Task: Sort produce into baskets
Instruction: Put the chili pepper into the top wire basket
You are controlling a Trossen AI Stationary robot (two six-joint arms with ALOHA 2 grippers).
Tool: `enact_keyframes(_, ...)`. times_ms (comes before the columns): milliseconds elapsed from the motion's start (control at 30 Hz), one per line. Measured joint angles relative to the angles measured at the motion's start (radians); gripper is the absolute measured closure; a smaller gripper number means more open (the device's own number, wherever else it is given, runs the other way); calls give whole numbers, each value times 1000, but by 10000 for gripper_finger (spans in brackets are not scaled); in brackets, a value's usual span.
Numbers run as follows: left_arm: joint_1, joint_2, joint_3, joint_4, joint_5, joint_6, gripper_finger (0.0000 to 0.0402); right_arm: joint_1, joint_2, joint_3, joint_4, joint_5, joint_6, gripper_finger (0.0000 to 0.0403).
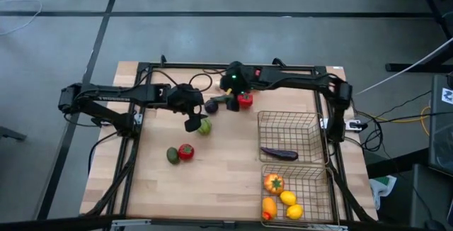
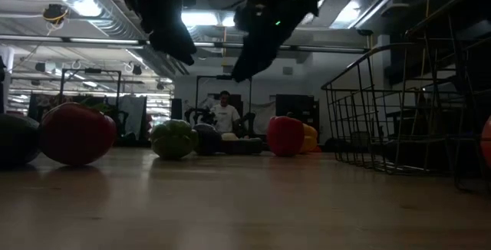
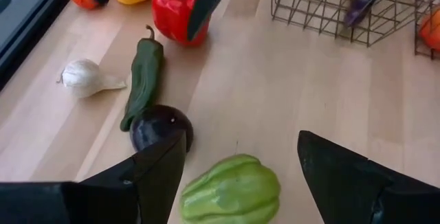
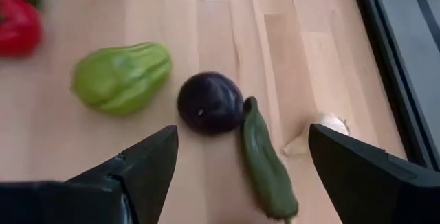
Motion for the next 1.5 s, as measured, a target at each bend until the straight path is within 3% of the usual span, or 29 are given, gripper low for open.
enact_keyframes(300, -41, -37, 0, -28, 2, -14, 125, -31, 188, 186, -203, 79, -20, 78)
enact_keyframes(700, -91, -93, 0, -25, 1, -83, 125, -107, 287, 193, -239, 56, -17, 78)
enact_keyframes(1200, -118, -93, 0, -23, -8, -89, 125, -105, 316, 190, -220, 27, -18, 79)
enact_keyframes(1333, -118, -93, 0, -25, -10, -94, 125, -103, 336, 188, -232, 84, -18, 99)
enact_keyframes(1500, -118, -93, 0, -25, -14, -87, 125, -103, 334, 190, -219, 80, -20, 142)
